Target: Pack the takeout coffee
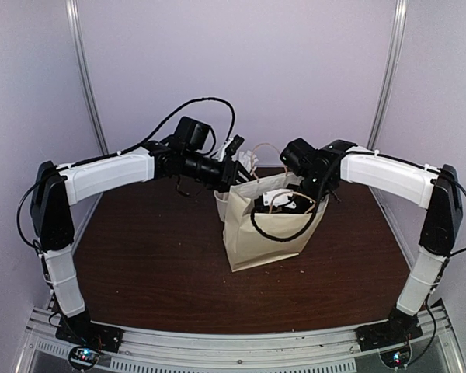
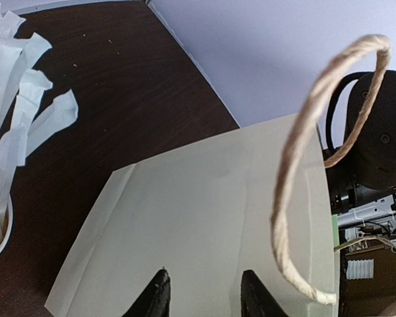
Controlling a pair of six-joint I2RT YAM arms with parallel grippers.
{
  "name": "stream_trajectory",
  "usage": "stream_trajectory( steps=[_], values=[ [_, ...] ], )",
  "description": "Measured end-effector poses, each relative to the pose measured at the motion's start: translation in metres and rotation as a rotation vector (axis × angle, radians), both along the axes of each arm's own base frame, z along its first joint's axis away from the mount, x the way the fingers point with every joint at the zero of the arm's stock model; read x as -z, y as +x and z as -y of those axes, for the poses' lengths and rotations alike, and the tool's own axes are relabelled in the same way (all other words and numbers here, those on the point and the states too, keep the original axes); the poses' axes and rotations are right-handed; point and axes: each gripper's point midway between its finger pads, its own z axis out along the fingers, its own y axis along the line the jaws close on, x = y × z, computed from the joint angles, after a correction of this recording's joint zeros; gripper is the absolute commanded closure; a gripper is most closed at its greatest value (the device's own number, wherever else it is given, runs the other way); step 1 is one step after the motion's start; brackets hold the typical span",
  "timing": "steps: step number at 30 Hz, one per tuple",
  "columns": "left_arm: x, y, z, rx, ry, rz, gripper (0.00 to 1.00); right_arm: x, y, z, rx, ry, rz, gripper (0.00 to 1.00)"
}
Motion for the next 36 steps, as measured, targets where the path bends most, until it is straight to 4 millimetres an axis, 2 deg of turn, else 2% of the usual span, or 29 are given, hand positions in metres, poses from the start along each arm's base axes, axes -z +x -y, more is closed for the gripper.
stream_trajectory(
  steps=[16,26,36],
  values=[
    [0.008,-0.001,-0.002,0.004,0.029,0.000,0.61,0.012,0.002,-0.003,0.026,0.003,-0.031,0.45],
    [0.009,0.000,-0.003,0.004,0.035,0.013,0.60,0.009,0.002,-0.003,0.053,0.014,-0.031,0.40],
    [0.007,-0.005,-0.011,-0.006,0.044,0.030,0.60,0.011,0.002,-0.003,0.077,0.022,-0.034,0.39]
  ],
)
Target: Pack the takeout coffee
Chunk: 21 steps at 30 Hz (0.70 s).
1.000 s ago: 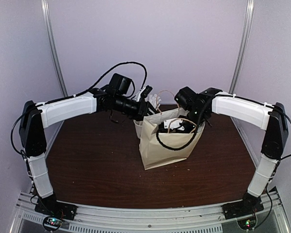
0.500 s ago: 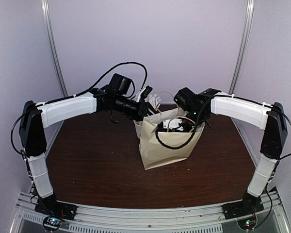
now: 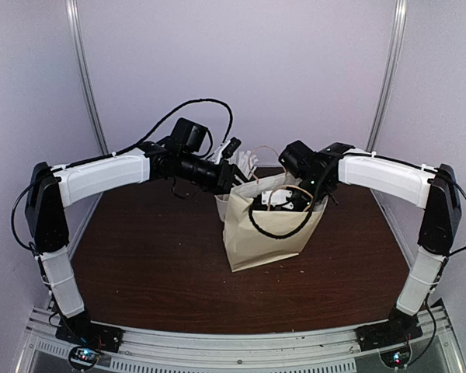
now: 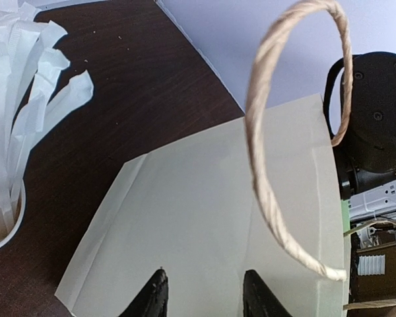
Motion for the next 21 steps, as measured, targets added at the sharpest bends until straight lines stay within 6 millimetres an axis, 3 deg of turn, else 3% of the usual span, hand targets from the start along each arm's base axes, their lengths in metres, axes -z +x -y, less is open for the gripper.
stream_trajectory(
  steps=[5,18,20,21],
  values=[
    [-0.005,-0.005,-0.006,-0.009,0.002,0.010,0.59,0.003,0.001,-0.001,0.012,-0.005,-0.012,0.37],
    [-0.016,-0.009,-0.015,-0.027,0.001,0.045,0.58,-0.010,0.003,0.000,0.064,-0.015,-0.018,0.20],
    [-0.015,-0.009,-0.016,-0.029,0.004,0.044,0.58,-0.014,0.001,0.000,0.071,-0.025,-0.019,0.15],
    [-0.014,-0.009,-0.016,-0.030,0.005,0.043,0.58,-0.016,0.000,0.001,0.074,-0.029,-0.020,0.07]
  ],
)
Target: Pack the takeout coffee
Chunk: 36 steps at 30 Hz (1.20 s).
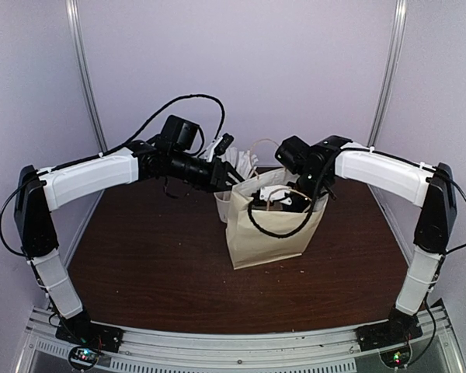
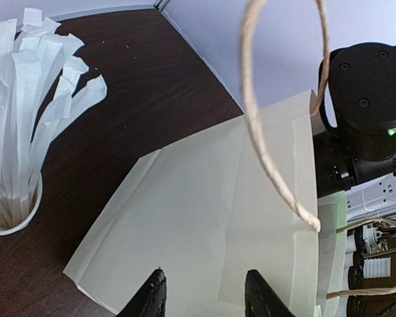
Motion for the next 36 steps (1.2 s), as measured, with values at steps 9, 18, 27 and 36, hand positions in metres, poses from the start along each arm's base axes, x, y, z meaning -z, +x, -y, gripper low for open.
stream_trajectory(
  steps=[9,18,27,36],
  values=[
    [0.001,0.000,0.000,0.000,0.004,-0.004,0.57,-0.007,-0.010,-0.001,0.029,-0.013,-0.027,0.00],
    [0.001,-0.006,0.001,0.028,0.010,0.002,0.56,-0.034,-0.014,-0.006,0.035,0.033,-0.008,0.00],
    [-0.022,-0.015,0.011,0.097,-0.020,0.070,0.54,-0.068,-0.030,-0.011,0.003,0.094,0.002,0.00],
    [-0.042,-0.024,0.020,0.156,-0.068,0.175,0.53,-0.073,-0.044,-0.012,-0.008,0.137,-0.039,0.01]
  ],
)
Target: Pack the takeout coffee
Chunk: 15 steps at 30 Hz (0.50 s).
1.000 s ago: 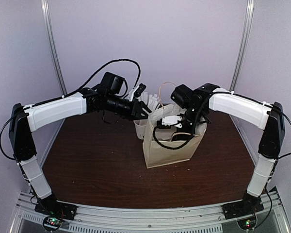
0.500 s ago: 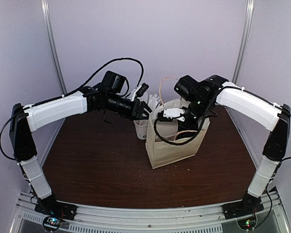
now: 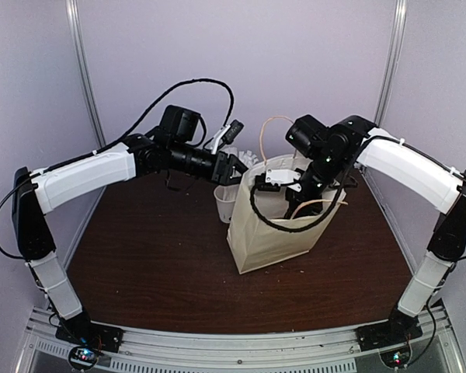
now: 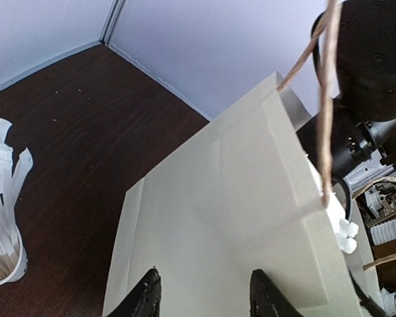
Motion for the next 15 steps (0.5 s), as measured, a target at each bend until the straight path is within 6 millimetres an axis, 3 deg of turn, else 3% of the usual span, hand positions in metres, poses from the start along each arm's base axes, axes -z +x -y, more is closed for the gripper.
stream_trajectory(
  steps=[10,15],
  values=[
    [-0.045,-0.018,-0.004,0.024,-0.096,0.144,0.53,0.022,-0.015,-0.003,0.000,-0.005,-0.077,0.02],
    [-0.045,-0.019,-0.003,0.031,-0.113,0.155,0.53,0.027,-0.016,-0.006,0.003,-0.001,-0.088,0.03]
  ],
)
